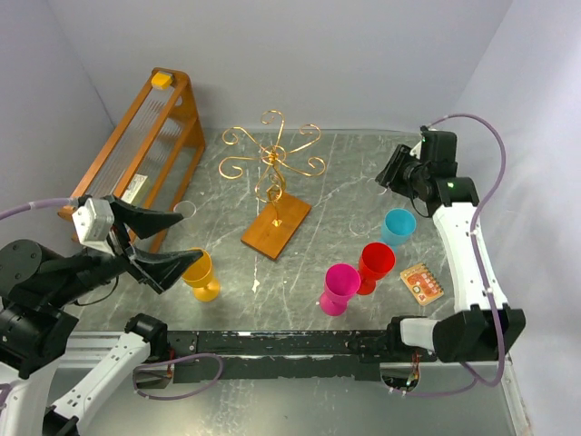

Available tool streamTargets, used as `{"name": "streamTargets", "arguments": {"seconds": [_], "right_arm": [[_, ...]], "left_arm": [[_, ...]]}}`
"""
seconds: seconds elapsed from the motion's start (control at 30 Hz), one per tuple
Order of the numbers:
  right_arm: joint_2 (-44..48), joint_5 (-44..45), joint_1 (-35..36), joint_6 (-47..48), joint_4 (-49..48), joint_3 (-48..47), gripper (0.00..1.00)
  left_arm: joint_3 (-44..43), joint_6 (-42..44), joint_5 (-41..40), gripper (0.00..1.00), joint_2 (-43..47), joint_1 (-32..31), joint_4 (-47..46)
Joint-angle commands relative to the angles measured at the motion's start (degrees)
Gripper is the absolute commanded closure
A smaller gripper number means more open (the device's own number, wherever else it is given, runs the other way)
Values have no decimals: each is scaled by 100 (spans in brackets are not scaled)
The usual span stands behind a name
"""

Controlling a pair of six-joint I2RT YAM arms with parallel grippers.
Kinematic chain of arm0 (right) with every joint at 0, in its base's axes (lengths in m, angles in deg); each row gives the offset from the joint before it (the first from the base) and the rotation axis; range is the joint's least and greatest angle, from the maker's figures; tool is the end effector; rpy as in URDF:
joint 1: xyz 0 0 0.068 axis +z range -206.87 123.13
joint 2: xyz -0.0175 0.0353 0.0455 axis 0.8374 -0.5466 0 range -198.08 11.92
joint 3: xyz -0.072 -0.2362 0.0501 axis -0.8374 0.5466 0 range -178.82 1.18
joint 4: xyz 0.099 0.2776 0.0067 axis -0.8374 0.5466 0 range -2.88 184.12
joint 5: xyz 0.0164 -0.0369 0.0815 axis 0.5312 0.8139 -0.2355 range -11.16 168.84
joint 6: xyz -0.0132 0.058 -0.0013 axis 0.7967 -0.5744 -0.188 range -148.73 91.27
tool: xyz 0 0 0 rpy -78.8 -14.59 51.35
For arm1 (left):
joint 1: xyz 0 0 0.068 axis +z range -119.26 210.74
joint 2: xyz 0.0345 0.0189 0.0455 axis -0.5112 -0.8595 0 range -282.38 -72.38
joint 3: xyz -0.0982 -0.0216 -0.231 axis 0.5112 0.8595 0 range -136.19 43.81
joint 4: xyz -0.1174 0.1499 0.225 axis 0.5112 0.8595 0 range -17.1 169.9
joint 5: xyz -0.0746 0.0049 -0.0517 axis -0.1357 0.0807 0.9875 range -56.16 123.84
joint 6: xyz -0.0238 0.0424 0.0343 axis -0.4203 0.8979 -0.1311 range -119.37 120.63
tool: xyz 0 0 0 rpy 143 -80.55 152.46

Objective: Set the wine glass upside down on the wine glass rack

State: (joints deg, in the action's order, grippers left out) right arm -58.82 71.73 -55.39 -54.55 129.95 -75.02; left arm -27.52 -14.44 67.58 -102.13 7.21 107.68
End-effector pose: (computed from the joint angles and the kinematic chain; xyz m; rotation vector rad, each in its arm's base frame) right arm 0.3064 0.0133 0.3575 0.4059 2.2098 0.3978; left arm 0.0718 -0.0576 0.4777 0.6074 1.4251 -0.9653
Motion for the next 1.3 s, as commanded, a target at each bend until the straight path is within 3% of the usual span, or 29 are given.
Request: {"name": "streamTargets", "arguments": {"seconds": [0.0, 0.57, 0.9, 1.17, 1.27], "right_arm": [[-373, 28, 139, 361, -93, -339, 55], [-1463, 1381, 1320, 917, 472, -910, 59], [-1582, 2088, 1558, 689, 508, -818, 78], [-1267, 2334, 1573, 501, 282, -730, 100], [-1124, 2311, 1573, 387, 170, -669, 100]], "left_arm": [[2, -268, -237, 1, -162, -46, -627], [198, -882, -492, 3, -645, -47, -1562], [238, -805, -447, 3, -859, -47, -1687], [217, -842, -504, 4, -891, -46, -1701], [172, -895, -489, 4, -908, -46, -1672]]}}
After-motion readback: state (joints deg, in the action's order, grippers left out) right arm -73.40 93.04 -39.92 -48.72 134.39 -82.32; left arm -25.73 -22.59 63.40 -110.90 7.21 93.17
